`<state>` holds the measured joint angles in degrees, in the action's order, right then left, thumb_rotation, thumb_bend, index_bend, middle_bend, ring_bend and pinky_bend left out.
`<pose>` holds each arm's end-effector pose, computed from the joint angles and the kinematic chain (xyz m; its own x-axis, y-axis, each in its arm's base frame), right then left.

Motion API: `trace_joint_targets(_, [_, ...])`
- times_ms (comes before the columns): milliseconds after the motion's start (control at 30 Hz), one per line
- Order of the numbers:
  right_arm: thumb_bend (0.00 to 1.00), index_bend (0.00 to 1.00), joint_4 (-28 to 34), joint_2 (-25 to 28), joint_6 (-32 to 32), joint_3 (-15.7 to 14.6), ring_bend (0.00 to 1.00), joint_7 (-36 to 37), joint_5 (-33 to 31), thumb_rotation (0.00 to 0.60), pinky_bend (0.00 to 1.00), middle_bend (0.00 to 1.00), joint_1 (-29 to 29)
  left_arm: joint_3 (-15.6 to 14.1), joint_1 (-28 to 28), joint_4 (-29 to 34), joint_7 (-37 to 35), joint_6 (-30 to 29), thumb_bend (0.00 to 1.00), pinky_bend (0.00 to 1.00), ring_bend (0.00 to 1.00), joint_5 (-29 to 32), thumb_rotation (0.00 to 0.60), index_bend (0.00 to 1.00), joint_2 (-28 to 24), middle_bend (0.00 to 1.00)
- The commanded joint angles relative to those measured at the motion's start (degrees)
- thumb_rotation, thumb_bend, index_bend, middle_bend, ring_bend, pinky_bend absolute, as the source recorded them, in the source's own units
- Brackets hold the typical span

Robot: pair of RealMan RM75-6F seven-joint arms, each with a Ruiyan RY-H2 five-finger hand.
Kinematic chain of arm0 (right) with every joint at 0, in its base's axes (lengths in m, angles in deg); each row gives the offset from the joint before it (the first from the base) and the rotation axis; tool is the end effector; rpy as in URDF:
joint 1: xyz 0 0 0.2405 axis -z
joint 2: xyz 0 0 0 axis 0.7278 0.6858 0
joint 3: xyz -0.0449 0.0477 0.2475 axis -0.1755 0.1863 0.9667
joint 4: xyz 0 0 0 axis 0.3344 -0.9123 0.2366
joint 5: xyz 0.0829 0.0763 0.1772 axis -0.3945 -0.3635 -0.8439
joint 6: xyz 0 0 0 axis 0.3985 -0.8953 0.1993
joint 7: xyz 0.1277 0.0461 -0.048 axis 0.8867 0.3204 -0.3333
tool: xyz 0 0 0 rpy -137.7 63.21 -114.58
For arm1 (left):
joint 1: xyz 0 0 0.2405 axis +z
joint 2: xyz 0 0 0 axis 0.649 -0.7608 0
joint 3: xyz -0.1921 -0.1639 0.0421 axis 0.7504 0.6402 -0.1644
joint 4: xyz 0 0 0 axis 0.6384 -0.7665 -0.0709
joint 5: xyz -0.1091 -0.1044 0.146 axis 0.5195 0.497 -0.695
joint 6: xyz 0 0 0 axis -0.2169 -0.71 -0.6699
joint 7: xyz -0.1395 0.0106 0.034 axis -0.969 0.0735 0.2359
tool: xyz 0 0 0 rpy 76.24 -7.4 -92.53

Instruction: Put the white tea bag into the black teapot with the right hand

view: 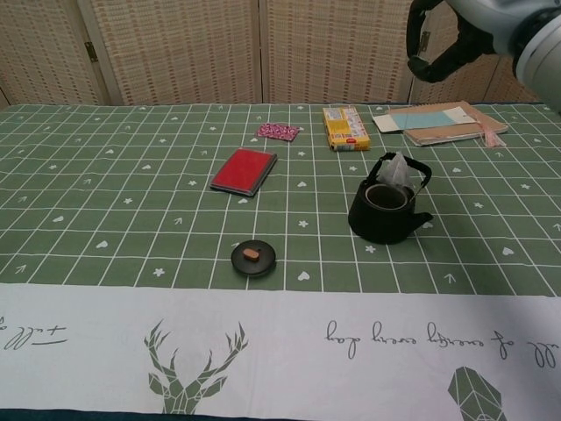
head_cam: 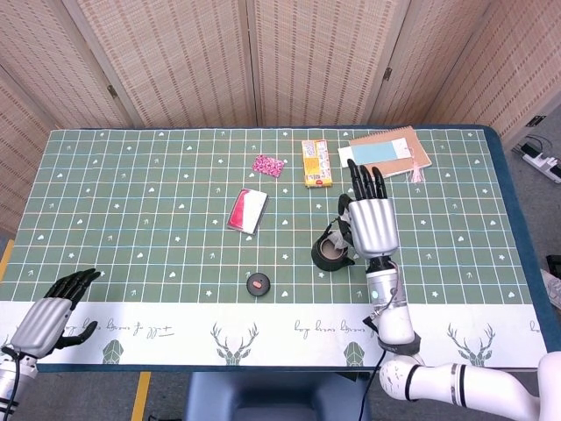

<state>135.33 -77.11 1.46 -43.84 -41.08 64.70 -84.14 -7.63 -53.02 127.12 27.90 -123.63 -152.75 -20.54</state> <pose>-0.0914 -0.3369 0.0525 0.4239 0.1389 0.8950 -0.8852 -0.1457 0.4418 -0.3086 0.1934 0.1379 0.3244 0.2829 0.9026 0.9452 -0.1339 -0.2978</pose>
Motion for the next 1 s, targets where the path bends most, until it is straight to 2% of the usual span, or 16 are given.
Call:
trace_joint_targets(33, [0.44, 0.64, -1.09, -0.69, 0.19, -0.01, 0.0, -0.23, -0.9, 0.6, 0.0, 0.0, -0.9, 0.0, 0.02, -0.13, -0.44, -0.12, 0.36, 0.07, 0.0, -0.06, 0.6, 0.0, -0.12, 0.0])
trace_joint_targets(267, [0.44, 0.64, -2.67, -1.47, 0.2, -1.12, 0.0, -0.61, -1.84, 0.6, 0.0, 0.0, -2.04, -0.06, -0.04, -0.32, -0.88, -0.11, 0.36, 0.07, 0.0, -0.22, 0.6, 0.0, -0.17, 0.0])
trace_joint_targets(600, [0.44, 0.64, -6.04, -3.28, 1.36, -1.15, 0.0, -1.29, -4.54, 0.6, 0.0, 0.0, -4.7, -0.12, 0.11, -0.23, -1.56, -0.64, 0.36, 0.07, 0.0, -0.52, 0.6, 0.0, -0.49, 0.0])
trace_joint_targets(767, [0.44, 0.64, -9.65, -5.14, 2.51, -3.66, 0.0, -1.68, -5.08, 0.6, 0.0, 0.0, -5.43, -0.16, 0.3, -0.21, -1.87, -1.15, 0.36, 0.07, 0.0, -0.79, 0.6, 0.0, -0.61, 0.0])
trace_joint_targets(1000, [0.44, 0.64, -11.91, -6.45, 3.26, -7.5, 0.0, 0.42, -2.42, 0.6, 0.0, 0.0, -4.99, -0.07, 0.31, -0.26, -0.99, -0.97, 0.36, 0.07, 0.0, -0.42, 0.6, 0.0, -0.23, 0.0])
